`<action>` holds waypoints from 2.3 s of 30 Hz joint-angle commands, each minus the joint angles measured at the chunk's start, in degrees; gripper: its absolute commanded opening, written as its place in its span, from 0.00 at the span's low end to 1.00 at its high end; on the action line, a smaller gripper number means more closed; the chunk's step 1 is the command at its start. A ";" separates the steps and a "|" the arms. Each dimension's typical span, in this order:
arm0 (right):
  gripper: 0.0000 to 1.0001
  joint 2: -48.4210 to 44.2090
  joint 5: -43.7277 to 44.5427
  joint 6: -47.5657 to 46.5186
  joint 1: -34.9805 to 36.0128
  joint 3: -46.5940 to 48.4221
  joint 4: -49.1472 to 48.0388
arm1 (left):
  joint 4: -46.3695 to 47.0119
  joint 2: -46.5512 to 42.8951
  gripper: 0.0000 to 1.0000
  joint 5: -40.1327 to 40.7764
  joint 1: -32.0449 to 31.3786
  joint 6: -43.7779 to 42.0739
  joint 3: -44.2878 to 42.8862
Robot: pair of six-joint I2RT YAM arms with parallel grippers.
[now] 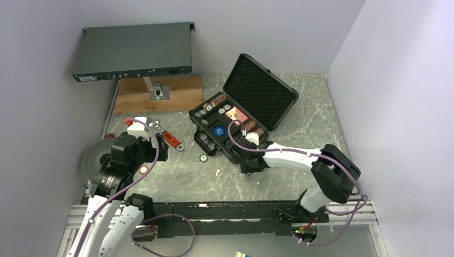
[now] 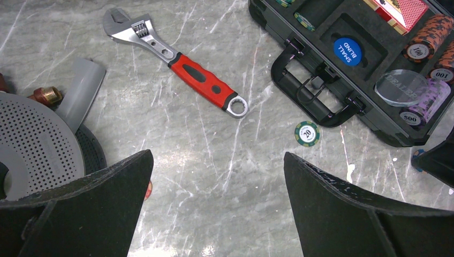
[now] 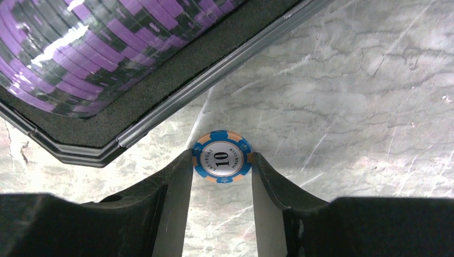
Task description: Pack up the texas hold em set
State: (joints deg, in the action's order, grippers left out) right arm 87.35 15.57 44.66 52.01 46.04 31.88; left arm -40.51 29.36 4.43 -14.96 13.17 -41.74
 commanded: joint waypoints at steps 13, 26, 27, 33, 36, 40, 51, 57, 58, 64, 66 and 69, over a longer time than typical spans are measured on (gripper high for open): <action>0.30 -4.63 1.21 0.26 0.99 6.11 14.87 | 1.44 -0.05 0.99 0.33 0.28 -0.21 -0.46; 0.50 -6.32 -2.40 -1.84 1.01 8.33 12.52 | 1.49 -0.35 0.99 0.42 0.28 -0.19 -0.45; 0.57 -6.07 -3.50 -1.75 1.30 7.87 11.50 | 1.51 -0.28 0.99 0.44 0.28 -0.23 -0.44; 0.79 -1.90 -5.74 -0.19 4.74 7.45 7.65 | 1.49 -0.18 0.99 0.35 0.28 -0.21 -0.41; 0.78 0.13 -6.70 0.16 5.41 6.78 4.99 | 1.47 -0.19 0.99 0.56 0.27 -0.22 -0.45; 0.76 3.10 -7.60 -0.17 5.93 6.34 3.10 | 1.49 -0.27 0.99 0.48 0.28 -0.19 -0.45; 0.52 10.11 -8.30 0.95 7.65 3.13 1.91 | 1.57 -0.19 0.99 0.33 0.28 -0.34 -0.45; 0.37 13.37 -8.66 0.39 7.84 1.62 0.10 | 1.57 -0.06 0.99 0.22 0.28 -0.35 -0.38; 0.35 13.91 -8.63 0.23 7.84 1.52 -0.37 | 1.56 -0.17 0.99 0.26 0.28 -0.35 -0.44; 0.24 14.03 -7.29 -0.88 7.84 2.69 0.80 | 1.45 -0.16 0.99 0.26 0.24 -0.37 -0.45; 0.24 12.78 -6.43 -1.06 7.84 3.70 2.58 | 1.49 -0.16 0.99 0.36 0.28 -0.38 -0.45; 0.24 10.01 -5.28 -1.24 7.84 5.44 5.54 | 1.49 -0.33 0.99 0.48 0.28 -0.27 -0.45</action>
State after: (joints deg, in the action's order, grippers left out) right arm 94.52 9.96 43.29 58.98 53.45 37.43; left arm -40.49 29.36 4.40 -14.96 13.17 -41.74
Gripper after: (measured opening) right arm 0.429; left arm 0.990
